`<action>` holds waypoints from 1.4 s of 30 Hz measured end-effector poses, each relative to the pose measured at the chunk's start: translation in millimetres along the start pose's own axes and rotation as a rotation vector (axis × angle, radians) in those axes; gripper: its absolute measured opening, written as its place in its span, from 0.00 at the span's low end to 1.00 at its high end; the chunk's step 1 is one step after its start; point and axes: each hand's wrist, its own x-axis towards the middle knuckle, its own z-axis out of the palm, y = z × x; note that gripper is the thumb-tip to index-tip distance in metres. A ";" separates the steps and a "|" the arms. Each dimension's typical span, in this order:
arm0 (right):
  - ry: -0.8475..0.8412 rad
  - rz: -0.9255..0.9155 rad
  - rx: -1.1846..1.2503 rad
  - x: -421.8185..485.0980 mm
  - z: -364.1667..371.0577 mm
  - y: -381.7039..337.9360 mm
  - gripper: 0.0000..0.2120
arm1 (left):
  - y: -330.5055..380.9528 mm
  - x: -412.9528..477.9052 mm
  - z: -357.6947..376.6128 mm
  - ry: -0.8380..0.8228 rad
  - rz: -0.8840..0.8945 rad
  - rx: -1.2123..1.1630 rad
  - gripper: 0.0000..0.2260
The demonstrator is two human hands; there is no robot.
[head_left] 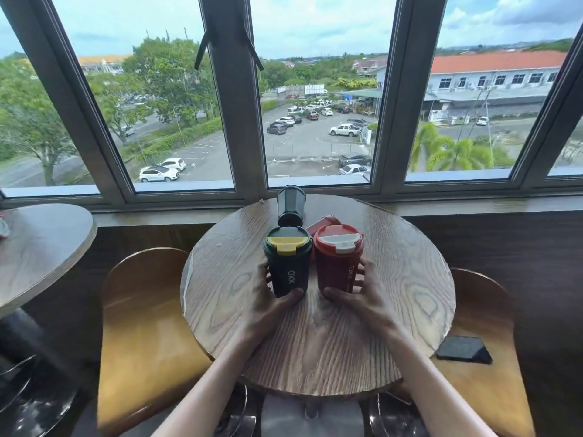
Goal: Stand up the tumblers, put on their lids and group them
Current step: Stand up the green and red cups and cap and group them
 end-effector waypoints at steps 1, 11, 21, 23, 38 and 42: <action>-0.084 0.036 0.030 -0.7 -9.5 -0.8 0.39 | -1.1 0.1 0.5 0.006 -0.003 -0.002 0.35; 0.026 0.388 0.112 95.8 -41.6 -22.2 0.20 | -12.7 3.8 2.8 0.032 -0.010 0.018 0.34; -0.283 0.431 0.116 149.7 -19.5 -41.6 0.35 | -12.3 3.4 3.3 0.057 0.008 0.078 0.32; -0.239 0.418 0.131 148.5 -18.3 -41.5 0.25 | -11.3 3.0 3.1 0.063 0.011 0.090 0.31; -0.252 0.031 0.150 139.9 -44.3 -59.1 0.17 | -4.3 -2.0 2.1 0.046 0.034 0.077 0.30; -0.224 0.069 0.189 138.1 -42.4 -58.0 0.17 | -3.1 -3.2 0.4 0.031 0.035 0.086 0.32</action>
